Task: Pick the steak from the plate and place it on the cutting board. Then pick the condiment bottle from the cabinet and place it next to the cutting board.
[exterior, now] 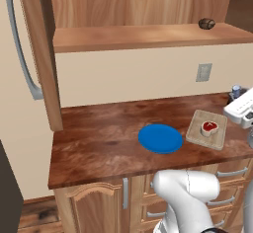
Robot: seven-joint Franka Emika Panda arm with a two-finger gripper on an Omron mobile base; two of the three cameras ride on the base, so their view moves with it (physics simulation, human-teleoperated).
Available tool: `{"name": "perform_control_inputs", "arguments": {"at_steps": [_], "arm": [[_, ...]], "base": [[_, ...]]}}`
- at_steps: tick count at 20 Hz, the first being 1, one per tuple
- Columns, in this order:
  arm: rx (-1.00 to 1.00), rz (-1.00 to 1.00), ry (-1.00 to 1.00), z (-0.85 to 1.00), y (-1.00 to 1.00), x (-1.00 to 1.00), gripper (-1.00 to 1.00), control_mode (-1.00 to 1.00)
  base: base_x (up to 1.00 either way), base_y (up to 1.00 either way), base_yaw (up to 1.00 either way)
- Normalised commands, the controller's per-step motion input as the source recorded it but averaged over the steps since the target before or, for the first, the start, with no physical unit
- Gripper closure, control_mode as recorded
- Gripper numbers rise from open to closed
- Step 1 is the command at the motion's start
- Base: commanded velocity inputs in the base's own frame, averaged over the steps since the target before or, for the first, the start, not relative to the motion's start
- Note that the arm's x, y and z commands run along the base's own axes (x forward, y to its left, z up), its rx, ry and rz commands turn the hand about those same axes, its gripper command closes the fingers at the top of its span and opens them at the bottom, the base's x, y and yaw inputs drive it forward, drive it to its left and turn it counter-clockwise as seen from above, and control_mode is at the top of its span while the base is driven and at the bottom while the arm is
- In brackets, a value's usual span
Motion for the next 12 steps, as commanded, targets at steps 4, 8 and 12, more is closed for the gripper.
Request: {"name": "perform_control_inputs", "arguments": {"at_steps": [4,8,12], "arm": [[-0.07,0.00,0.00,-0.01,-0.18,0.01,1.00,-1.00],[-0.08,0.00,0.00,-0.01,-0.20,0.01,1.00,-1.00],[-0.08,0.00,0.00,-0.06,-0.24,0.03,1.00,-1.00]], "base": [[0.00,0.00,0.00],[0.00,0.00,0.00],[0.00,0.00,0.00]]}}
